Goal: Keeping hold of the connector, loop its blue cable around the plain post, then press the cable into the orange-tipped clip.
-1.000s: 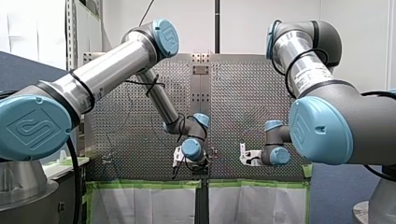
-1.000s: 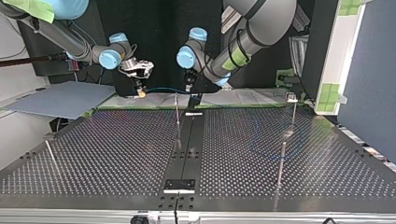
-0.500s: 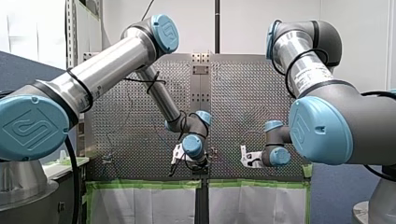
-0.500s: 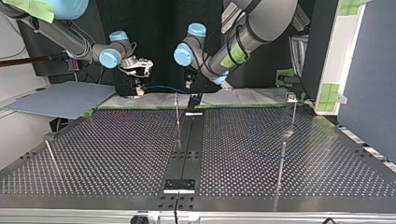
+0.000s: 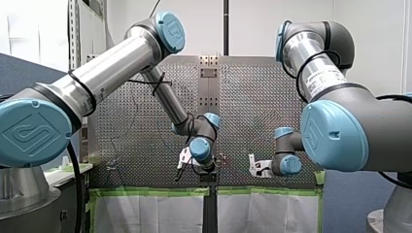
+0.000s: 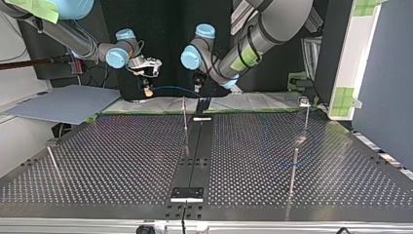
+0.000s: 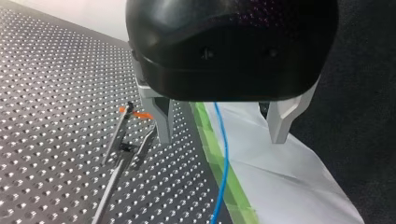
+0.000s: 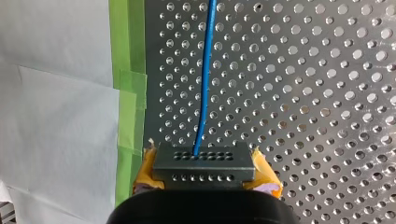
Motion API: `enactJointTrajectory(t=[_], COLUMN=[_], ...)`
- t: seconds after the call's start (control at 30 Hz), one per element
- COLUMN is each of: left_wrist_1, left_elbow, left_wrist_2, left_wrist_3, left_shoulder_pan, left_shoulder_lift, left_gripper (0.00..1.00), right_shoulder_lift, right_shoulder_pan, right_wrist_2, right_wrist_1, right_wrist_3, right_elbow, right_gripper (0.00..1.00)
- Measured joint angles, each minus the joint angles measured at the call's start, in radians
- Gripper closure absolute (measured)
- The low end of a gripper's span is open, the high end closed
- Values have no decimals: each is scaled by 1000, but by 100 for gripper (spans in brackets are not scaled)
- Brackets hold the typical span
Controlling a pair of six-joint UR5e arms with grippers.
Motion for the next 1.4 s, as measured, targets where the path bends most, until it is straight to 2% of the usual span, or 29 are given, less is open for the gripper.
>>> enactJointTrajectory(t=[0.4,0.57,0.77,1.03,1.4], left_wrist_1=[-108,-153,-210,-251,-342], left_elbow=[0,0,0,0,2], left_wrist_2=[-1,-2,-2,0,9], left_wrist_3=[-38,-48,-48,-51,-73], left_shoulder_pan=[10,14,19,20,23], left_shoulder_lift=[108,154,199,206,206], left_gripper=[0,0,0,0,0], right_shoulder_lift=[0,0,-2,-12,-24], right_shoulder_pan=[2,2,0,-3,-5], right_wrist_2=[-4,0,0,0,-8], right_wrist_1=[-1,-13,-47,-80,-107], right_wrist_3=[-2,-12,-20,-26,-23], right_elbow=[2,23,67,108,130], right_gripper=[100,100,100,100,100])
